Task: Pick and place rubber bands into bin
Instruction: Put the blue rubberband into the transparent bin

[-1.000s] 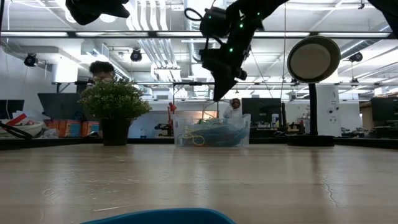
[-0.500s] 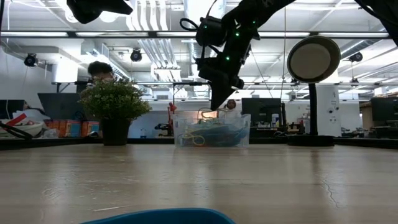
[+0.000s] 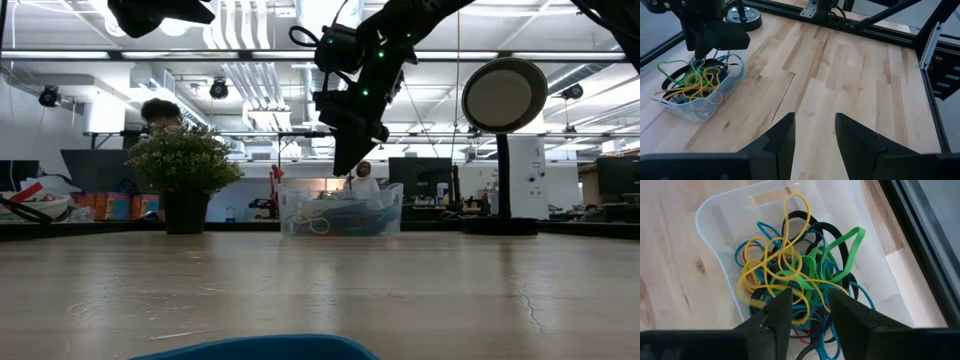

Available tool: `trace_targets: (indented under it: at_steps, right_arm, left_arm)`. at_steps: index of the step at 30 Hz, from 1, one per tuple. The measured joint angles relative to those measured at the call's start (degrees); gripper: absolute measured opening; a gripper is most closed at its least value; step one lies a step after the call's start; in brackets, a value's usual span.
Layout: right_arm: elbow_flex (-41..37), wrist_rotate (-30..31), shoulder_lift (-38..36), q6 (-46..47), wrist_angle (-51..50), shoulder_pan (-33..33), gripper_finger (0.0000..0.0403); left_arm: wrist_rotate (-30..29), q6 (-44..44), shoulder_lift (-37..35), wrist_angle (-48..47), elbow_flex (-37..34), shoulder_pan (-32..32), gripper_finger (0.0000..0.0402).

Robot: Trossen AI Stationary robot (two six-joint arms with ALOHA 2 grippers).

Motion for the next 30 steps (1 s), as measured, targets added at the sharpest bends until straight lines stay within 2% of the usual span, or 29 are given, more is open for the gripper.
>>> trace_targets:
  at_steps: [5,14,27,30]
  right_arm:
    - [0.0,0.0,-2.1,-2.3,0.0,0.6,0.0140]
    - [0.0,0.1,-7.6,-2.8,0.0,0.7,0.0140]
    - [-0.1,-0.5,-18.8,-8.3,-0.2,6.8,0.0132]
    - [-0.1,-2.3,-21.3,-8.5,-0.2,8.7,0.0134]
  left_arm:
    - [0.0,0.0,0.0,0.0,0.0,0.1,0.0123]
    - [0.1,0.5,0.0,-0.4,-0.1,0.1,0.0123]
    - [6.8,5.4,3.9,-0.2,-0.2,0.7,0.0123]
    - [8.4,6.5,5.3,0.3,-0.2,1.1,0.0123]
